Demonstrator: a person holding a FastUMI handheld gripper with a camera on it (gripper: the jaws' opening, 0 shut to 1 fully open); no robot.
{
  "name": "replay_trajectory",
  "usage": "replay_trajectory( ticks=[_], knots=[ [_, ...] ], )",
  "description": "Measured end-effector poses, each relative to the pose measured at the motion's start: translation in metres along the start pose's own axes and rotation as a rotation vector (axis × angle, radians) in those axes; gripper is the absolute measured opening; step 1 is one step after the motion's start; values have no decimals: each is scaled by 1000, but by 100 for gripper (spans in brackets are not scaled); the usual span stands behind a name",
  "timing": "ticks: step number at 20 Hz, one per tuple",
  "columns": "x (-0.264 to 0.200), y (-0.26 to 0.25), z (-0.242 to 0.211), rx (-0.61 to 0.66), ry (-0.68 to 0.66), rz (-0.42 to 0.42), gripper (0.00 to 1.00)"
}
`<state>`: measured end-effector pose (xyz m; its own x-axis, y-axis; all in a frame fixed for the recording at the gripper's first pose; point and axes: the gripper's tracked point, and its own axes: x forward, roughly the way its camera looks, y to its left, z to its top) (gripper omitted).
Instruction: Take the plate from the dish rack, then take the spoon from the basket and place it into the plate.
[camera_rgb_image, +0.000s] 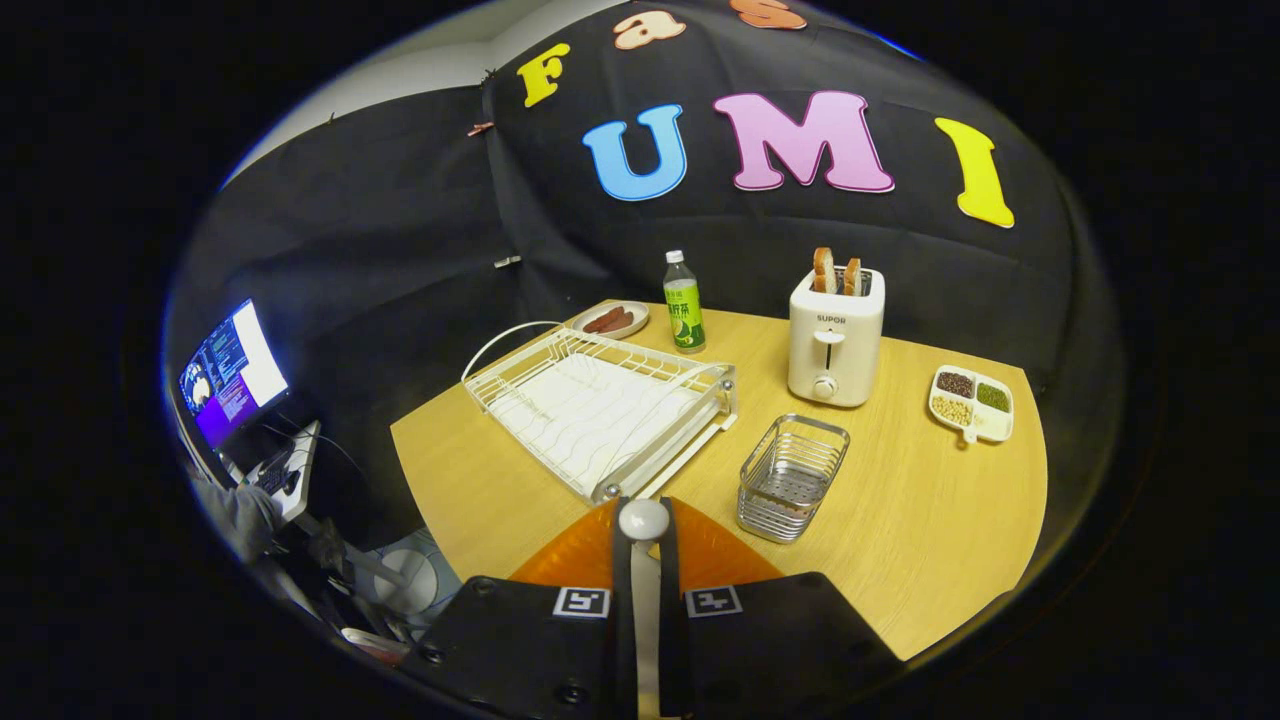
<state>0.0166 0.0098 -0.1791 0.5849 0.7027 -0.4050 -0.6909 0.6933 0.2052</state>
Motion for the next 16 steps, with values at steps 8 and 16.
replay_trajectory(
  ticks=[8, 16],
  knots=[
    [21, 10, -45, -99, 63, 25, 16],
    [21, 9, -62, -71, 115, 33, 16]
  ],
)
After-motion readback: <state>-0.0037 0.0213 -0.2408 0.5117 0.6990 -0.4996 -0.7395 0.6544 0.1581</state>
